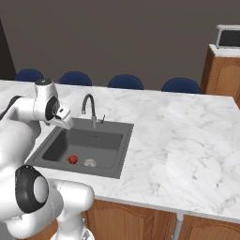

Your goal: Dump the bell pepper from the pot into the sink. Then turn on the water and wash the bell pepper. Then turn off the water and put the bell pepper back in the pot.

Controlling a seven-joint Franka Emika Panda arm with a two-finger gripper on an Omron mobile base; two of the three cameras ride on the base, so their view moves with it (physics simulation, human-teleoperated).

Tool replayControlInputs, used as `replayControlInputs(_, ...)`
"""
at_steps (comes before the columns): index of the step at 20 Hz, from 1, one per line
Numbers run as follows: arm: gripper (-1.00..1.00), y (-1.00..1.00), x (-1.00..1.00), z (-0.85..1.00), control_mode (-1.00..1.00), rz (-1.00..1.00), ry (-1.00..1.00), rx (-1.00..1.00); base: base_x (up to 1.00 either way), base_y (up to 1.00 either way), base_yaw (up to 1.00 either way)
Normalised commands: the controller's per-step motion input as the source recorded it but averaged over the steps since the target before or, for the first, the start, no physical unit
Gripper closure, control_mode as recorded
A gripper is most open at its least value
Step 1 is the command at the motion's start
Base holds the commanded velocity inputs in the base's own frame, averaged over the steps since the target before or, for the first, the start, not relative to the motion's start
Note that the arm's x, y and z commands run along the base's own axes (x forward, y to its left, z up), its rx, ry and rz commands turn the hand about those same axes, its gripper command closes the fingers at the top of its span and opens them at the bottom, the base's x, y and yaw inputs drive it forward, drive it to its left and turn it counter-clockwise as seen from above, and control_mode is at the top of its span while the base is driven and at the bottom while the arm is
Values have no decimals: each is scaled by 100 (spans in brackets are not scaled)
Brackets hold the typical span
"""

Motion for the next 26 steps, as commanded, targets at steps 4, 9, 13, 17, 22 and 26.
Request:
replayControlInputs(4,-100,5,25,-33,-100,-5,7,-8,0,0,0)
replayControlInputs(9,-100,0,31,-32,-100,0,12,-4,0,0,0)
replayControlInputs(13,-100,0,34,-29,-100,0,13,-3,0,0,0)
replayControlInputs(17,-100,1,29,-34,-100,0,4,-3,0,0,0)
replayControlInputs(22,-100,6,23,-34,-100,0,0,-1,0,0,0)
replayControlInputs(26,-100,6,14,-28,-100,0,0,0,0,0,0)
